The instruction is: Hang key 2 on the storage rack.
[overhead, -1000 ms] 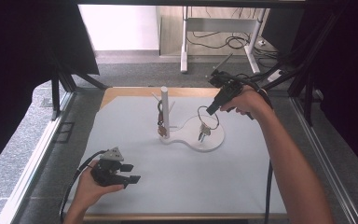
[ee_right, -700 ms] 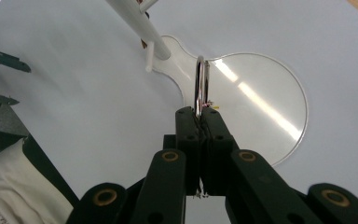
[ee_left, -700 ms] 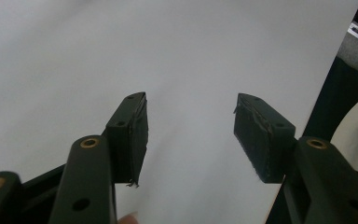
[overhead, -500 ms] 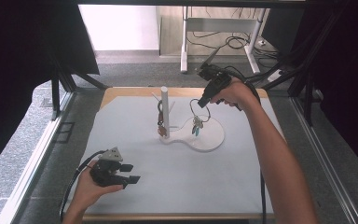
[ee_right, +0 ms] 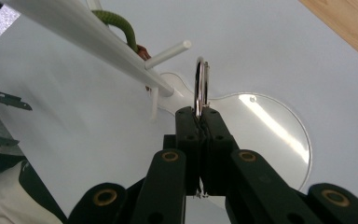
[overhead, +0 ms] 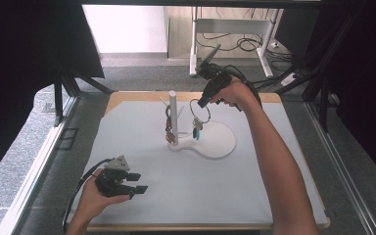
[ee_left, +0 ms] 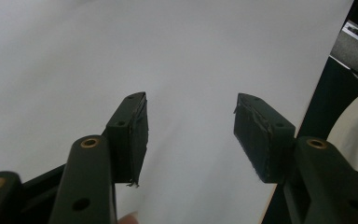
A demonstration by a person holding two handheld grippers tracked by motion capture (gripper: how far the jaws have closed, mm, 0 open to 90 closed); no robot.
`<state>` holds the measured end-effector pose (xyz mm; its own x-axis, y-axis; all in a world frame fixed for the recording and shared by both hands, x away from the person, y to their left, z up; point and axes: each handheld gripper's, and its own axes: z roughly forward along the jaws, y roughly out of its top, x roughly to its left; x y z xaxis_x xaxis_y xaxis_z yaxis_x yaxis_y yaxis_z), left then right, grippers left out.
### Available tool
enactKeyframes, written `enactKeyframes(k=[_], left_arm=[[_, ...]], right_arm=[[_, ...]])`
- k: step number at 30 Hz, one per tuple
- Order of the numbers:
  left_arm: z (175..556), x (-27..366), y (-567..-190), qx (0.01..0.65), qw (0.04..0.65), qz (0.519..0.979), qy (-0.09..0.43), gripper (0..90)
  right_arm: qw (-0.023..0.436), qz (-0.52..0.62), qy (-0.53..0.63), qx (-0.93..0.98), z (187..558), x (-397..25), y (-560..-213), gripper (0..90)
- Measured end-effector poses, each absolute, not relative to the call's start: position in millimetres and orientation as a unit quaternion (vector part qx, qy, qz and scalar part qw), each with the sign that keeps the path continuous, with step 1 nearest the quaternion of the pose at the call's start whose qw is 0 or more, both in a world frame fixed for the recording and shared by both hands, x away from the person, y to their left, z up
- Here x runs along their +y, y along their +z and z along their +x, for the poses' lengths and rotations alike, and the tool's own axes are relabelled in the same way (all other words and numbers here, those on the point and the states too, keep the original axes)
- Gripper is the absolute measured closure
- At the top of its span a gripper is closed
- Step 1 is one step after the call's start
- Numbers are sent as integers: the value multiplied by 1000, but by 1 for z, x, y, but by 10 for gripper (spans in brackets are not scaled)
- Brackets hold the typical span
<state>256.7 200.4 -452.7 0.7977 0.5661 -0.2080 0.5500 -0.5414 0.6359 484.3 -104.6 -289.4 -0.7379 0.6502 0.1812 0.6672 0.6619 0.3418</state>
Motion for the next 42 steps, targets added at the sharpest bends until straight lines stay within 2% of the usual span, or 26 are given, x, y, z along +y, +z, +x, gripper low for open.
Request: enactKeyframes(k=[13, 33, 42], left_arm=[[257, 202, -452, 317, 360, 878, 10, 451], [256, 200, -451, 311, 360, 880, 10, 451], [256, 198, -452, 311, 359, 880, 9, 450]], right_arm=[[16, -355, -192, -915, 500, -78, -305, 874], [36, -341, -199, -918, 475, -67, -333, 864], [36, -340, -208, -916, 467, -73, -333, 813]])
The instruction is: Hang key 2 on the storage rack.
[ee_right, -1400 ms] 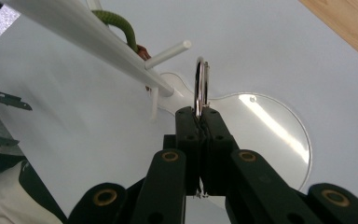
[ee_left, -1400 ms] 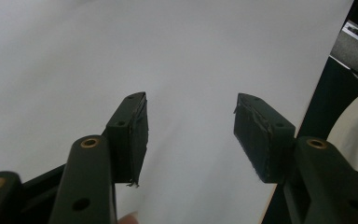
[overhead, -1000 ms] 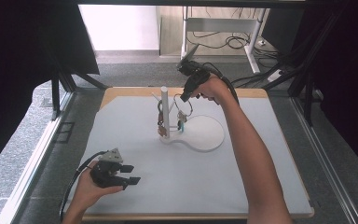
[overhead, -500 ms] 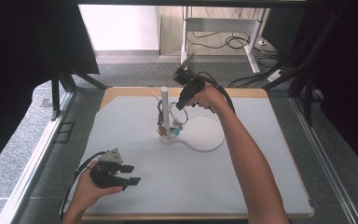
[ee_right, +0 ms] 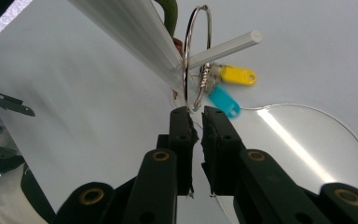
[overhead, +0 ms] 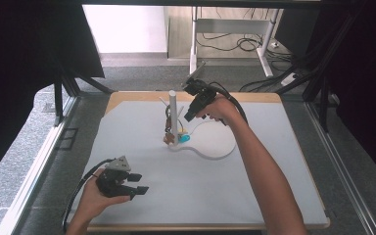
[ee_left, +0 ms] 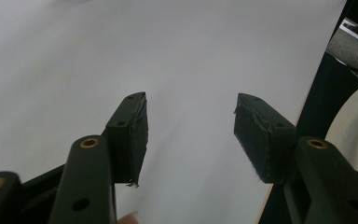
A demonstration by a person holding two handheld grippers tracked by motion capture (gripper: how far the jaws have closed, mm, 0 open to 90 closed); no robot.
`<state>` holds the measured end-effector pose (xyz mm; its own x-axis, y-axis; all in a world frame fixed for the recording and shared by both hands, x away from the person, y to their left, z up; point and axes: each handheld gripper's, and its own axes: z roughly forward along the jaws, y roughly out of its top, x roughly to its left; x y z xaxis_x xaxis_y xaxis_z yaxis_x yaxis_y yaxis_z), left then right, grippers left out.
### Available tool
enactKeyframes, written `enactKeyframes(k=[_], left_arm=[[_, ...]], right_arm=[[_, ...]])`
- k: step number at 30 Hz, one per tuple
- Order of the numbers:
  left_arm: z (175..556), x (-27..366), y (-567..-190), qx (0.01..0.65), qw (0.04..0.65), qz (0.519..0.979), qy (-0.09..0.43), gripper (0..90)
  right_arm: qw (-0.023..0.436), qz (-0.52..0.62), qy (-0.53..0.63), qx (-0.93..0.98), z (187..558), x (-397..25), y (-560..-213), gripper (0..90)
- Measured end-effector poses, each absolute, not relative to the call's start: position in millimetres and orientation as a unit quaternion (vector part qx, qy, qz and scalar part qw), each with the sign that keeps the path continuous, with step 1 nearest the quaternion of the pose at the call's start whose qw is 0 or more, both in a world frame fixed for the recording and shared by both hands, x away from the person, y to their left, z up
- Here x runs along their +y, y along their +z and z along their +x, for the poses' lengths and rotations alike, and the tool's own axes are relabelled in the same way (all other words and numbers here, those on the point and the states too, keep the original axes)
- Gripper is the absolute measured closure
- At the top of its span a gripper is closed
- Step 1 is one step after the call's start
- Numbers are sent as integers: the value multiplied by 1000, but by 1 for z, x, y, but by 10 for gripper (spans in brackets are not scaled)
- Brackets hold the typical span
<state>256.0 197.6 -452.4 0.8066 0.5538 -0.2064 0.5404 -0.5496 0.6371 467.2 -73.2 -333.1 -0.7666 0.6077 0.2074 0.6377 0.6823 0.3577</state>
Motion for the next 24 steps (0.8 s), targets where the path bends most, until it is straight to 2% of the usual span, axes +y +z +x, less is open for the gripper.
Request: enactKeyframes(k=[12, 24], left_arm=[[254, 195, -451, 318, 361, 877, 11, 449], [254, 195, -452, 319, 356, 878, 12, 449]], right_arm=[[-2, -327, -235, -915, 423, -110, -334, 647], [-15, -314, -292, -903, 359, -172, -370, 573]])
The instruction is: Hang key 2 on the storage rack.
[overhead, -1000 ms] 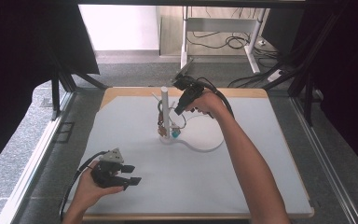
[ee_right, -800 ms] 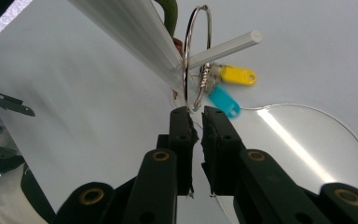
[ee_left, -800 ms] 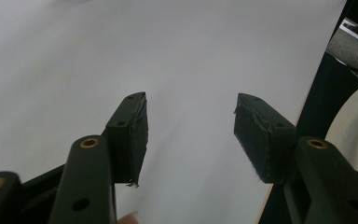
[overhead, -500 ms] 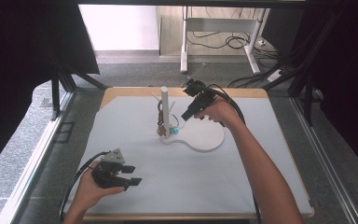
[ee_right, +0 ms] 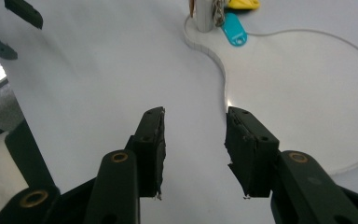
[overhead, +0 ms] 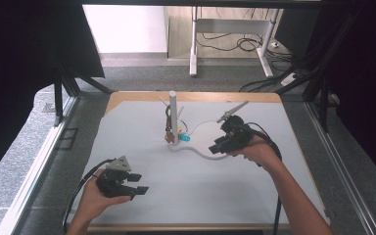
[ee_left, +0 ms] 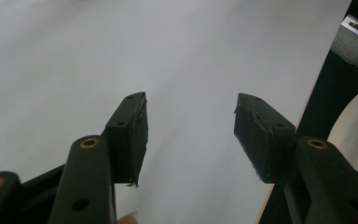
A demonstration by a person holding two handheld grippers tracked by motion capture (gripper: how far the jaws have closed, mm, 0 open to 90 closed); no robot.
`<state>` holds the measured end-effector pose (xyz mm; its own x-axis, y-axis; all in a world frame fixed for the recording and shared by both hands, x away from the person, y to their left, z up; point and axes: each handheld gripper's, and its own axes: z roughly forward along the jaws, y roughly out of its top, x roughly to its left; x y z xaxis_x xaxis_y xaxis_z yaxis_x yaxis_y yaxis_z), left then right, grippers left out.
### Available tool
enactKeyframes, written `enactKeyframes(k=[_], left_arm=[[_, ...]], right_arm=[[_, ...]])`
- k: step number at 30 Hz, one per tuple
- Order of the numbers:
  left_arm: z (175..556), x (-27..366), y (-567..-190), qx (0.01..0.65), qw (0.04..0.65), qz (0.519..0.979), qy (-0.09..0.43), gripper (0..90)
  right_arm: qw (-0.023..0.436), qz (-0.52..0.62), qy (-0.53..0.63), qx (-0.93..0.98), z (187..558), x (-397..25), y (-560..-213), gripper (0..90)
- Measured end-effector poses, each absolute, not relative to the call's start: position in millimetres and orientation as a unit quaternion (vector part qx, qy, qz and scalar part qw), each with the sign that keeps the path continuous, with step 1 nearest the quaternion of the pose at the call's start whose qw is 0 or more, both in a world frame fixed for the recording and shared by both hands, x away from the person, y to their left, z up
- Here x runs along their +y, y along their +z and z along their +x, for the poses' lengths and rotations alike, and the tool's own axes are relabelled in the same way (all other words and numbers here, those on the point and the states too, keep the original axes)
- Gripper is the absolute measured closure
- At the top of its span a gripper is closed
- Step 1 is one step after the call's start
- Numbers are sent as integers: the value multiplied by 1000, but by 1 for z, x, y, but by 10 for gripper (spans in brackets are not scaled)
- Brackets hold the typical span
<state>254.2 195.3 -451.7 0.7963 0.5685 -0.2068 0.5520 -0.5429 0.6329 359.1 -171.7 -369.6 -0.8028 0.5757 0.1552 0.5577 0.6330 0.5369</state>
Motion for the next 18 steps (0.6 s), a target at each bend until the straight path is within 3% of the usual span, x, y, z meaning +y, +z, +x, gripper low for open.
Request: enactKeyframes(k=[12, 18], left_arm=[[254, 193, -454, 318, 346, 883, 13, 447], [254, 192, -455, 321, 346, 882, 14, 446]], right_arm=[[36, 331, 337, 880, 316, -222, -424, 512], [49, 344, 351, 869, 312, -234, -429, 497]])
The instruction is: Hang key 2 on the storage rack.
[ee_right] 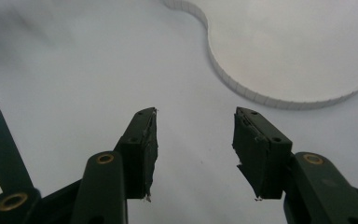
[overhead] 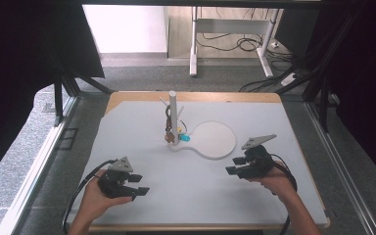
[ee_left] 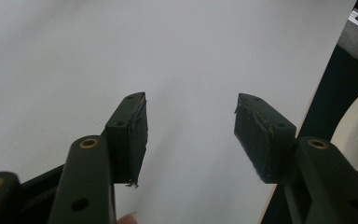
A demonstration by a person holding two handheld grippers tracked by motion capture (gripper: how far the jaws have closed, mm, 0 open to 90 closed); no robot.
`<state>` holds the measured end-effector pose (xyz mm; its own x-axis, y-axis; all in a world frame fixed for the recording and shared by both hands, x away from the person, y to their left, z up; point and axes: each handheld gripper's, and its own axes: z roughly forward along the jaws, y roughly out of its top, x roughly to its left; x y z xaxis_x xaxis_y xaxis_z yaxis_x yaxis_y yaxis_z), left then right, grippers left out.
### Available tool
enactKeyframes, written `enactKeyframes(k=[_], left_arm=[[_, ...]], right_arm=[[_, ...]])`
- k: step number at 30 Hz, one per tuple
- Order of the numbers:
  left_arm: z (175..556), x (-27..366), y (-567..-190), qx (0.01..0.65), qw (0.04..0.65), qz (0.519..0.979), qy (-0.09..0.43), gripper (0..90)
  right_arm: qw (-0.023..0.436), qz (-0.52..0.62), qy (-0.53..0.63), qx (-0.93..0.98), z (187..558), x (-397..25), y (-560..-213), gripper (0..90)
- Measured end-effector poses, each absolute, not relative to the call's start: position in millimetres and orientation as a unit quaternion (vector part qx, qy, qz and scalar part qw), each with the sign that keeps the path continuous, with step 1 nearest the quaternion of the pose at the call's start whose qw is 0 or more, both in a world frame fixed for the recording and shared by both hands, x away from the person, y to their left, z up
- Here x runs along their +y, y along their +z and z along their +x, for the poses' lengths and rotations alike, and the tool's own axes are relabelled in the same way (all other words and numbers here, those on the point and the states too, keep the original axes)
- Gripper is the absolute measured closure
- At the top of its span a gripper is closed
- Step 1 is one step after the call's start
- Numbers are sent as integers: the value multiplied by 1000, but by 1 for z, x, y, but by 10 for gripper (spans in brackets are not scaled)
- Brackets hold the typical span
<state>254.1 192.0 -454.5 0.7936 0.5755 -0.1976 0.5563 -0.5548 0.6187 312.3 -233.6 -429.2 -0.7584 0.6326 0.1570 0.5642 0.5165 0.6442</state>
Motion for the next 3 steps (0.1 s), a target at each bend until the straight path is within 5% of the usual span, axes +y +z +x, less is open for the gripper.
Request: enactKeyframes(k=[3], left_arm=[[255, 192, -455, 322, 344, 882, 14, 444]], right_arm=[[65, 337, 365, 866, 308, -235, -427, 464]])
